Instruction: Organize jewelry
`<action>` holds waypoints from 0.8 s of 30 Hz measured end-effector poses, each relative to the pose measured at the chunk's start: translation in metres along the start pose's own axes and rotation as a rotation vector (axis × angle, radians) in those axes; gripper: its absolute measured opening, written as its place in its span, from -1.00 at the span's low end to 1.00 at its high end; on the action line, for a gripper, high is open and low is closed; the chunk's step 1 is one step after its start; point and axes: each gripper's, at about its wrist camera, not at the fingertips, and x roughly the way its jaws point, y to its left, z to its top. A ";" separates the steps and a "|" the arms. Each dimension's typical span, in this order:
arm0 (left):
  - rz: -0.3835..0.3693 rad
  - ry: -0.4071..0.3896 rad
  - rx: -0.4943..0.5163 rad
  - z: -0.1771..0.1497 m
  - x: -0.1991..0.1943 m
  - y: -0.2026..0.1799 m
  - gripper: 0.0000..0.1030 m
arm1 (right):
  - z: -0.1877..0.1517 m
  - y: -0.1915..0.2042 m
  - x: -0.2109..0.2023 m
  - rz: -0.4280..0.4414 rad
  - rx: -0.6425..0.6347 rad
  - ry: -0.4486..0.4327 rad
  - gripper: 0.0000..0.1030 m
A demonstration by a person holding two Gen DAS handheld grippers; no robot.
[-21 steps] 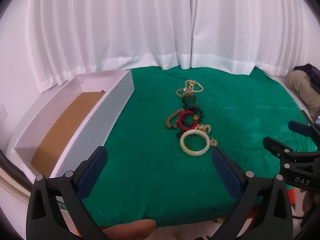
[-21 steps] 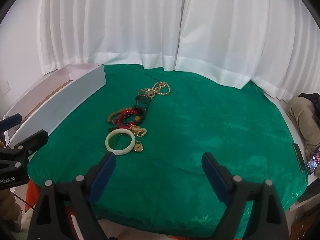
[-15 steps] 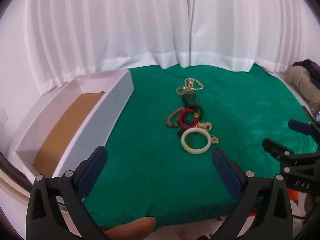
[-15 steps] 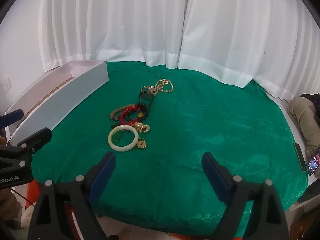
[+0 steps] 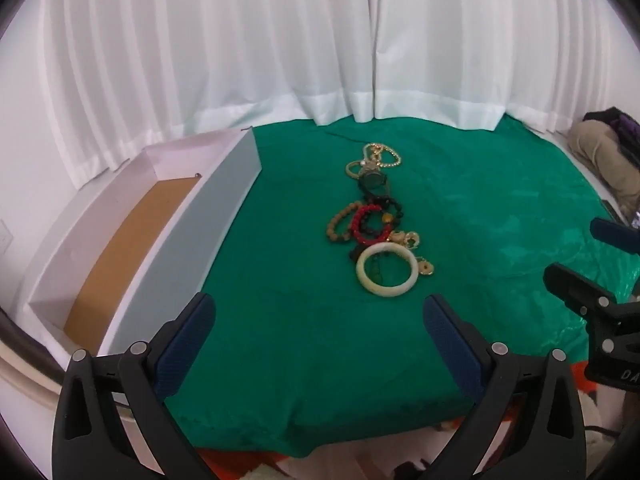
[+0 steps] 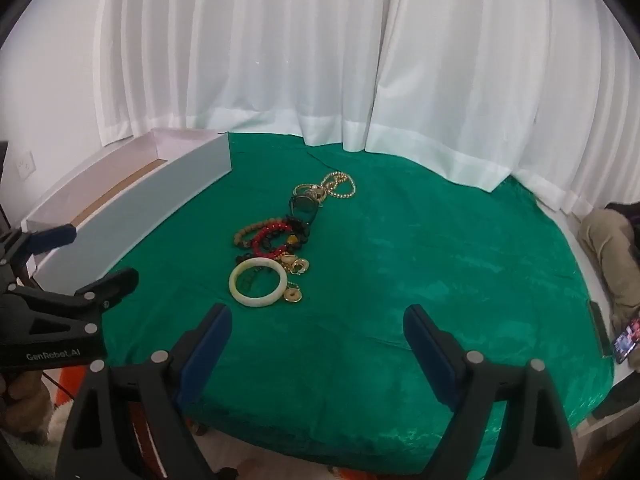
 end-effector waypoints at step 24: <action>0.004 -0.041 -0.049 0.005 -0.008 0.005 0.99 | -0.011 0.000 0.001 0.066 -0.020 -0.018 0.77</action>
